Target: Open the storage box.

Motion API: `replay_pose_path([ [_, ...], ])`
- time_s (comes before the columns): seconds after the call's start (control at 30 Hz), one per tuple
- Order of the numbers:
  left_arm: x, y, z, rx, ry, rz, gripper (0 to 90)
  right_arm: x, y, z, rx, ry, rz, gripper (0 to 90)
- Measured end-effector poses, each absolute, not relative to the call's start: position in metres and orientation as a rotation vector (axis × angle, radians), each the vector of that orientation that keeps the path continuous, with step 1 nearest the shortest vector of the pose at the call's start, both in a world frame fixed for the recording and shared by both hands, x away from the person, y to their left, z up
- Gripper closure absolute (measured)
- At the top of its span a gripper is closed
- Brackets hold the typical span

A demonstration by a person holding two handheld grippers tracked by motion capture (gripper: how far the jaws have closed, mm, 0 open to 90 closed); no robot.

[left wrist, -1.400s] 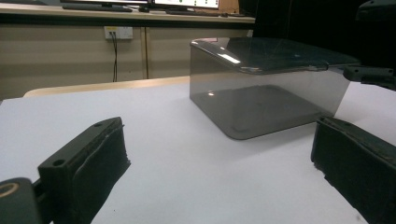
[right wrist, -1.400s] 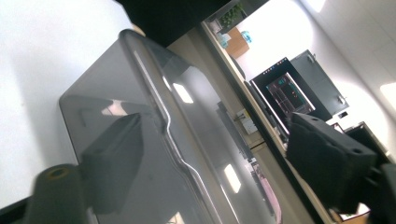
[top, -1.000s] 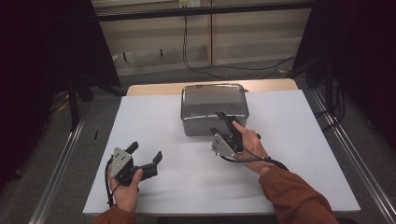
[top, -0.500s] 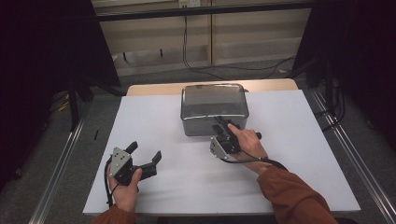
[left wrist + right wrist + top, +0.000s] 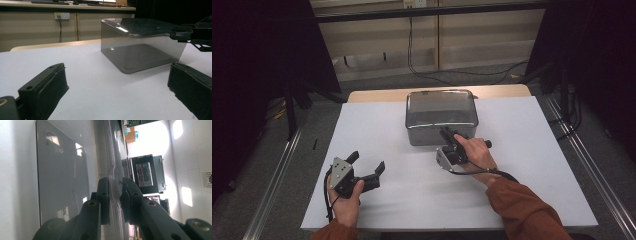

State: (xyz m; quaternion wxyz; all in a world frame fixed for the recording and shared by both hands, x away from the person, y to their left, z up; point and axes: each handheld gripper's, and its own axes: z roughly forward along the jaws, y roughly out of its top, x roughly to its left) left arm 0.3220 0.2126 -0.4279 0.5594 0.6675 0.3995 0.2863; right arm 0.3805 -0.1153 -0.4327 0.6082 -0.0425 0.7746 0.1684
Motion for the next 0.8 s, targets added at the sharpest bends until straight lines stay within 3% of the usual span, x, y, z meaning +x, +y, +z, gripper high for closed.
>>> replay_pose_path([
  [0.8,0.337,0.204,-0.431,1.630,0.893,0.564,5.5,0.381,-0.115,-0.427,-0.098,1.794,0.385,78.5],
])
